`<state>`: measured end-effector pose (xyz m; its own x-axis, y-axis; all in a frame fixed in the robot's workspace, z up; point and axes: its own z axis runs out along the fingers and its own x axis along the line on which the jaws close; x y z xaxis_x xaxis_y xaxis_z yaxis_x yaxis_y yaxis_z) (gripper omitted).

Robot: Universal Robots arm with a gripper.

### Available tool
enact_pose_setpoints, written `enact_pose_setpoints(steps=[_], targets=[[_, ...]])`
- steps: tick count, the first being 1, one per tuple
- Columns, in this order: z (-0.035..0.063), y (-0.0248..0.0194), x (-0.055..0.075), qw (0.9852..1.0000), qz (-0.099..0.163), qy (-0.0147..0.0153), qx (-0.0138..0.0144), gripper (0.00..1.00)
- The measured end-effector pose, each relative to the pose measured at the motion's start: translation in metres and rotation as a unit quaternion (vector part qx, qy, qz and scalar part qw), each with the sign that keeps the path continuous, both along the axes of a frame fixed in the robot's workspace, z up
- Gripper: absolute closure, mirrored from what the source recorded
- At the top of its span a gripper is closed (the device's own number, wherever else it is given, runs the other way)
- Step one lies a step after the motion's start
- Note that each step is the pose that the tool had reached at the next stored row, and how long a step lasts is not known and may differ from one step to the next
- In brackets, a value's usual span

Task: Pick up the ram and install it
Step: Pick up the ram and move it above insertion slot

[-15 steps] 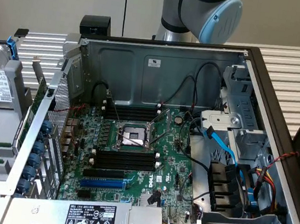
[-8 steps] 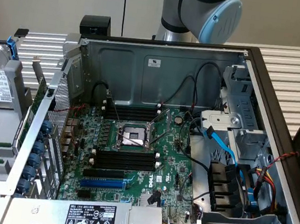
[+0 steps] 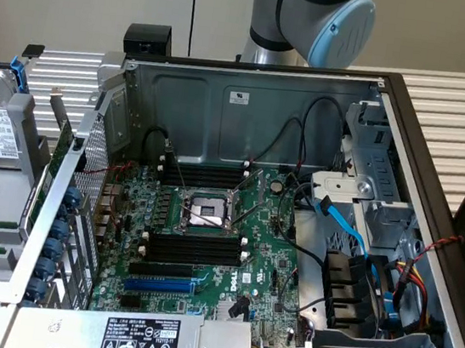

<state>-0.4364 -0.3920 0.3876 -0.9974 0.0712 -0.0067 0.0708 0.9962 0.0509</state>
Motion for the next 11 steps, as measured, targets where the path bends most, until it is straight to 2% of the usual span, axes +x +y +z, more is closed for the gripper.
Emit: enact_pose_setpoints(steps=[6, 11], targets=[[0.0, 0.0001, -0.0001, 1.0, 0.001, -0.0001, 0.0, 0.89], [-0.0001, 0.0004, -0.0003, 0.9992, 0.039, 0.0, 0.0, 0.89]])
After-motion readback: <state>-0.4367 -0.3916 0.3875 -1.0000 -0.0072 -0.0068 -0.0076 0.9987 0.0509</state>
